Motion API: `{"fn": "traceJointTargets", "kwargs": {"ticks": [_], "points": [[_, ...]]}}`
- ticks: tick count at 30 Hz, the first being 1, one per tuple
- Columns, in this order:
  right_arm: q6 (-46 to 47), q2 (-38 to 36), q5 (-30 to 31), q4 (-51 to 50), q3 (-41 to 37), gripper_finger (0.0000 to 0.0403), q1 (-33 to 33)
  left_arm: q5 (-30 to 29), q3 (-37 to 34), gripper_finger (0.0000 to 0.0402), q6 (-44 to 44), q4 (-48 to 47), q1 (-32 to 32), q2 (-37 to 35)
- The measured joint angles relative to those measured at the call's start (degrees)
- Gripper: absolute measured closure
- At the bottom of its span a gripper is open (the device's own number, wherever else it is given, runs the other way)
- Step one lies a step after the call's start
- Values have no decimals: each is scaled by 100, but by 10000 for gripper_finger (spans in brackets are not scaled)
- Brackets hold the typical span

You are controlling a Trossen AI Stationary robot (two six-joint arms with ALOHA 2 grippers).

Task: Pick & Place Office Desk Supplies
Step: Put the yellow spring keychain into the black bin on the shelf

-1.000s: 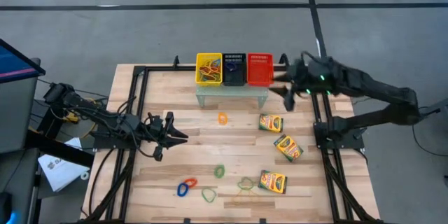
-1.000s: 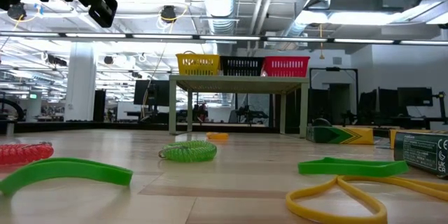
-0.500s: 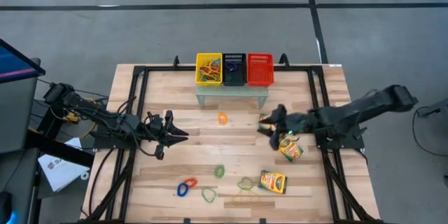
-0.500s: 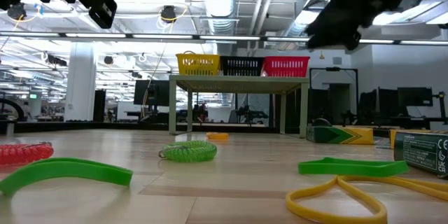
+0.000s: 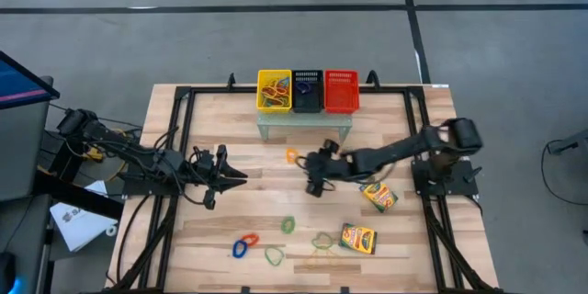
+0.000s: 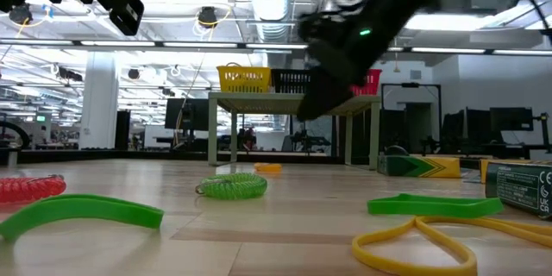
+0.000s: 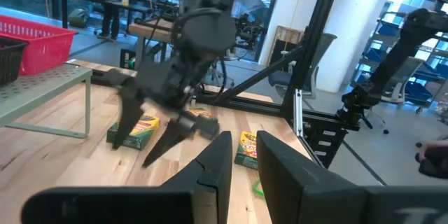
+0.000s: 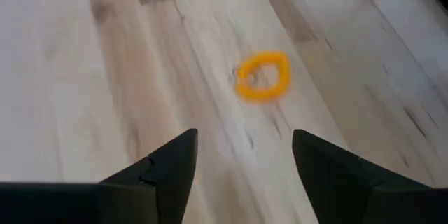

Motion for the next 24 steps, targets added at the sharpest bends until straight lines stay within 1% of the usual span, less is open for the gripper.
{"fn": "traceJointTargets", "kwargs": {"ticks": [5,7,11,16,20,24], "points": [[-382,746,-589,-68,847,161,-413,1,0,340,-3,0,0,0],[-379,969,-670,-121,1107,162,-565,0,0,340,-4,0,0,0],[-336,1394,-687,-263,1574,163,-777,2,0,340,-4,-4,0,0],[-373,1927,-702,-620,2038,163,-833,2,0,340,-4,-7,0,0],[-385,2273,-681,-689,2290,163,-893,2,0,340,-6,12,0,0],[-400,2429,-599,-657,2405,163,-1059,2,0,340,-112,15,0,-1]]}}
